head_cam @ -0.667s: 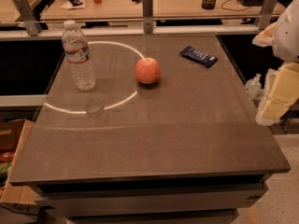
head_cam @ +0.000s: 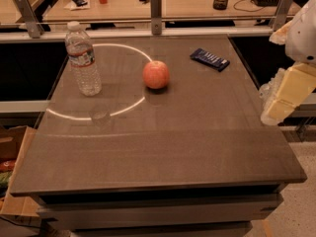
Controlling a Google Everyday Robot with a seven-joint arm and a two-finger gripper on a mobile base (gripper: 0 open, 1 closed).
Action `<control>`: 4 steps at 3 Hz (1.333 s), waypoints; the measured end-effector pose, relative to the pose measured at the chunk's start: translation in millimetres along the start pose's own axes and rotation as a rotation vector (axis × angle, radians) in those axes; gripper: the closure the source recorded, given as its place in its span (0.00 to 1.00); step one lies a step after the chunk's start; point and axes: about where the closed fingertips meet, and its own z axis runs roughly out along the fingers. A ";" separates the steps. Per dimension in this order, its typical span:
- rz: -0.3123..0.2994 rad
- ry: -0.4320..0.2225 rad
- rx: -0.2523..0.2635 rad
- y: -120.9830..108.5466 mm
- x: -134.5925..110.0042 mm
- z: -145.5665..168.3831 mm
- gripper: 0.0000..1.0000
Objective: Pick apple
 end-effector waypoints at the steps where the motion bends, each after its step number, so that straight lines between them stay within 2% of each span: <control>1: 0.125 -0.069 0.080 -18.1 0.7 16.2 0.00; 2: 0.255 -0.208 0.127 -42.5 1.7 38.2 0.00; 3: 0.322 -0.369 0.115 -63.0 -13.4 60.9 0.00; 4: 0.324 -0.472 0.062 -81.8 -36.9 90.3 0.00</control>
Offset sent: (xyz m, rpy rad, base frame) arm 0.0921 -0.0096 -0.0381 0.5132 -0.2199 -0.3067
